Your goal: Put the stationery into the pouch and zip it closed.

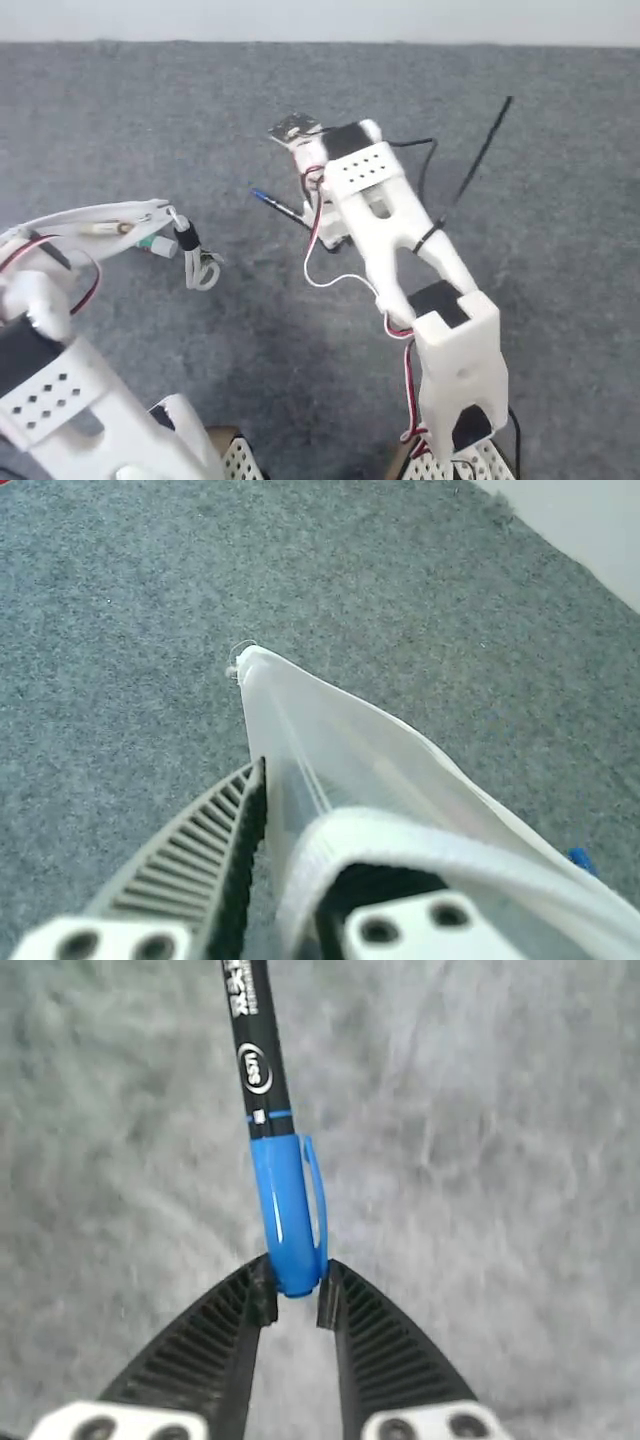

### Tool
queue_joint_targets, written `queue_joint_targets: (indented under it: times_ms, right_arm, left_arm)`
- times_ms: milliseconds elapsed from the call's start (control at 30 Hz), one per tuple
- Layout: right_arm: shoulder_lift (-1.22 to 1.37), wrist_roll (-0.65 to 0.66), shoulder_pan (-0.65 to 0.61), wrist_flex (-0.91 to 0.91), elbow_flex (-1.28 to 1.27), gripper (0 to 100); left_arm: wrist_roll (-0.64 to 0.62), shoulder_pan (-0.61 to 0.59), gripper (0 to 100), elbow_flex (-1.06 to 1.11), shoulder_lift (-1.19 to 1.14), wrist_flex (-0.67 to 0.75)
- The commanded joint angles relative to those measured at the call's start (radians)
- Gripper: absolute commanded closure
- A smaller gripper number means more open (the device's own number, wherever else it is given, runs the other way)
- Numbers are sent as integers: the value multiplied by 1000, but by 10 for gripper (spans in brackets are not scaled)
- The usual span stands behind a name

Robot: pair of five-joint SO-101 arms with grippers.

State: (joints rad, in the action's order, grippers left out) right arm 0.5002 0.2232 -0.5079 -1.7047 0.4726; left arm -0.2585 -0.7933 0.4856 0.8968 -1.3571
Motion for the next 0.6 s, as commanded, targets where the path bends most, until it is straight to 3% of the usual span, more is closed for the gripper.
queue_joint_targets:
  times_ms: [0, 100, 300, 567]
  right_arm:
    - [-88, 20, 33, -76, 26, 989]
    - [-97, 66, 38, -87, -17, 950]
    - [-136, 87, 21, -70, -48, 723]
    - [-145, 87, -41, 96, -51, 812]
  left_arm:
    - [-8, 0, 988, -28, 17, 32]
    - [-8, 0, 988, -28, 17, 32]
    - [-8, 0, 988, -24, 17, 52]
    - [9, 0, 988, -24, 17, 49]
